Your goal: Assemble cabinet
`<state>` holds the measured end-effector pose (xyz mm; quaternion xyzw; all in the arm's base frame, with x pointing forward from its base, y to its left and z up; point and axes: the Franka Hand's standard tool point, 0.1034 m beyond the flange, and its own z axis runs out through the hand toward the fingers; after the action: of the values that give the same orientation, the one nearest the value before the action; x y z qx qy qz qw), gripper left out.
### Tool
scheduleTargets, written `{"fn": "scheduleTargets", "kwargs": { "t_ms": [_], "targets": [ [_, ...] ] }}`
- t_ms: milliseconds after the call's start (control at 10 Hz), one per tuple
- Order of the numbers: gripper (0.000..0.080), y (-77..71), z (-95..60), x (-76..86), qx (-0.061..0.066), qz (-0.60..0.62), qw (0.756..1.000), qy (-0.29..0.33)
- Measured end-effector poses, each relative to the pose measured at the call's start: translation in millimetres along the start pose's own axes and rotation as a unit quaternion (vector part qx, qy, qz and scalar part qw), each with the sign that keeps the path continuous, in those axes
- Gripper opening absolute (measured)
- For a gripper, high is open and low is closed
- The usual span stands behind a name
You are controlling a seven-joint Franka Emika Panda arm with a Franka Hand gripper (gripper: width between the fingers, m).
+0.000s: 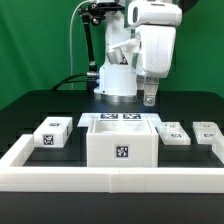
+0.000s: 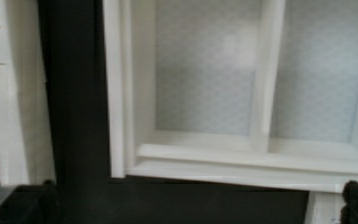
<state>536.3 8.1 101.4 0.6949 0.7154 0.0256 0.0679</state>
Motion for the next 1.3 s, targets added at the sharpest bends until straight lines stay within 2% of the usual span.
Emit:
{"fn": "scheduleTargets", "kwargs": {
  "t_ms": [100, 200, 300, 400, 500, 900, 1000, 1100, 1200, 1300],
  "targets": [
    [0.0798, -0.8, 0.4, -0.4, -0.001, -0.002, 1.0, 0.0],
    [0.0798, -11.2, 3.7, -3.0, 0.0, -0.005, 1.0, 0.002],
    [0.0798, -24.9, 5.1, -4.4, 0.009, -0.004, 1.0, 0.002],
    [0.0798, -32.3, 6.7, -4.9, 0.01, -0.003, 1.0, 0.003],
    [0.0798, -41.8, 10.3, -6.1, 0.016, 0.0, 1.0, 0.003],
    [0.0798, -41.0, 10.7, -6.1, 0.016, 0.0, 1.0, 0.003],
    [0.0798, -49.9, 15.0, -6.3, 0.018, -0.005, 1.0, 0.005],
    [0.0798, -71.2, 24.2, -9.7, 0.019, -0.008, 1.0, 0.01],
    [0.0798, -90.1, 31.5, -11.2, 0.027, -0.005, 1.0, 0.014],
    [0.0798, -103.0, 38.0, -10.3, 0.039, -0.004, 0.999, 0.015]
  ]
}}
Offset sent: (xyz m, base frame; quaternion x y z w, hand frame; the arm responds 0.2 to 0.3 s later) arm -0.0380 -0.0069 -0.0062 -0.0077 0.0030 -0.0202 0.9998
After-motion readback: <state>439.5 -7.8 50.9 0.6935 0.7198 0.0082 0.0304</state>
